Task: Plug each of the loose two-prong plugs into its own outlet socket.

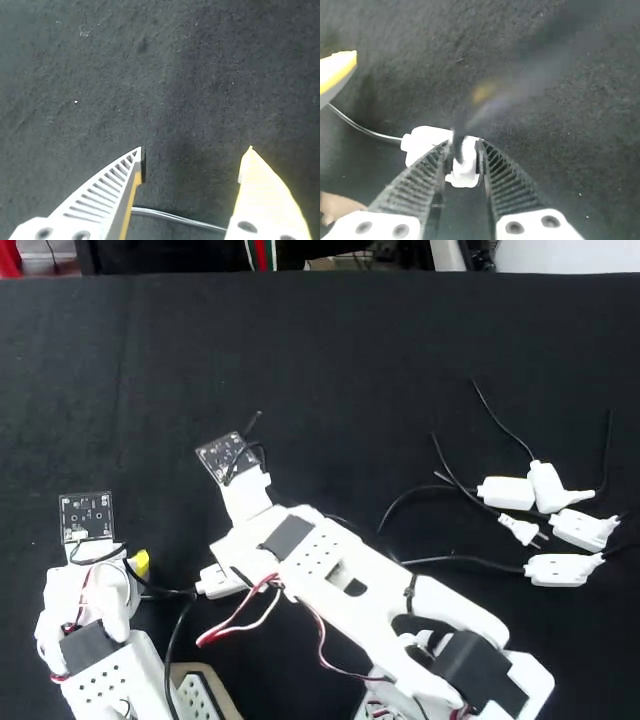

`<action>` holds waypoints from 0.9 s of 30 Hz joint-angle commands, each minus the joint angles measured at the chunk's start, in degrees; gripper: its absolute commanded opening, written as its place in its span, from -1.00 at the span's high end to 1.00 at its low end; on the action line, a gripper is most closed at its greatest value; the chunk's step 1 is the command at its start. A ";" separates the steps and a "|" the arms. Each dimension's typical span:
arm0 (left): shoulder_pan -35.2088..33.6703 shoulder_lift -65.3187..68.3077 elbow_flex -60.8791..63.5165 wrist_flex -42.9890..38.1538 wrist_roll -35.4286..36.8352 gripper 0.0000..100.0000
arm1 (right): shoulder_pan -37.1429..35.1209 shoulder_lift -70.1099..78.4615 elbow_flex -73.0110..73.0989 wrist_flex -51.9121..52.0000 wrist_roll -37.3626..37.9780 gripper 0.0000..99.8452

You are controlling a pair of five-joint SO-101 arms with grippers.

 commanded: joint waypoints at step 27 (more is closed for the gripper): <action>-0.31 -0.44 0.40 -0.88 -0.70 0.39 | 9.49 0.75 5.32 -0.97 16.79 0.98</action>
